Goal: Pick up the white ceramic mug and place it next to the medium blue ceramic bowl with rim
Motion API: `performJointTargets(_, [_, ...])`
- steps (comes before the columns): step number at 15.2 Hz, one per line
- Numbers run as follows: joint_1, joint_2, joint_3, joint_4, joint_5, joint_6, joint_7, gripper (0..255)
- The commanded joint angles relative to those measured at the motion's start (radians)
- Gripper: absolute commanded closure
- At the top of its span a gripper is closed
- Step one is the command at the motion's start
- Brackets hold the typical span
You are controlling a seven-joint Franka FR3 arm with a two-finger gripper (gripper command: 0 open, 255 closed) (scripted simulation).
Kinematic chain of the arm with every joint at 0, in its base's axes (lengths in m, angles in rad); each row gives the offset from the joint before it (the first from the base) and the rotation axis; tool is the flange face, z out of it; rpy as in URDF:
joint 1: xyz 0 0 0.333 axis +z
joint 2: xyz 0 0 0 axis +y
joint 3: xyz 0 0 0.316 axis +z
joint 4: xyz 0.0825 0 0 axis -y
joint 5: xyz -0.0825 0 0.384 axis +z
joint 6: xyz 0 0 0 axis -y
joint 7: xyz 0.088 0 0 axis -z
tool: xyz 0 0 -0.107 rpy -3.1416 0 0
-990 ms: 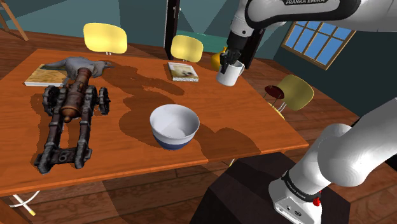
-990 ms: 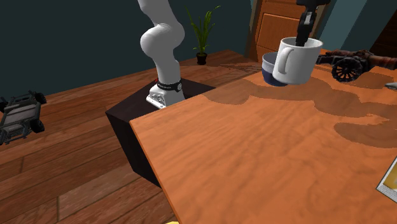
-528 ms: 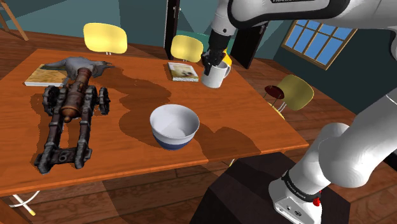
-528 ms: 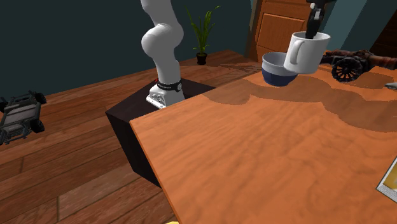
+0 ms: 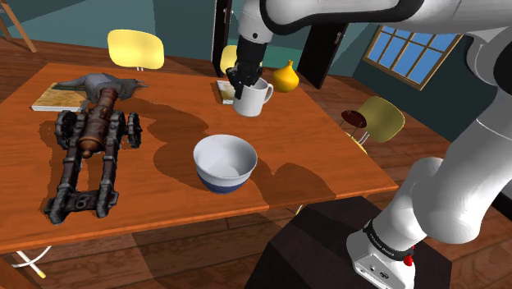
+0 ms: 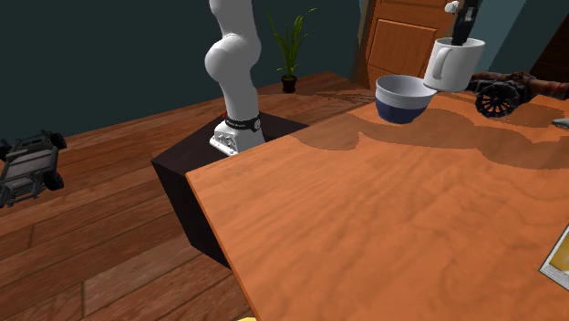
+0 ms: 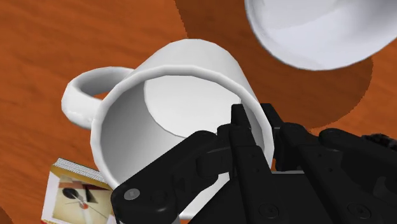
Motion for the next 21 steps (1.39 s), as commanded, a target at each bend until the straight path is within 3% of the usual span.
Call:
performJointTargets(1, [0.020, 0.047, 0.019, 0.067, -0.006, -0.022, 0.040, 255])
performJointTargets(7, [0.089, 0.215, 0.064, 0.291, -0.036, -0.084, 0.154, 255])
performJointTargets(12, [0.160, 0.393, 0.086, 0.550, -0.070, -0.171, 0.236, 255])
performJointTargets(16, [0.233, 0.595, 0.092, 0.872, -0.100, -0.294, 0.285, 255])
performJointTargets(17, [0.266, 0.706, 0.089, 1.060, -0.112, -0.372, 0.294, 255])
performJointTargets(21, [0.254, 0.655, 0.090, 0.917, -0.106, -0.281, 0.302, 255])
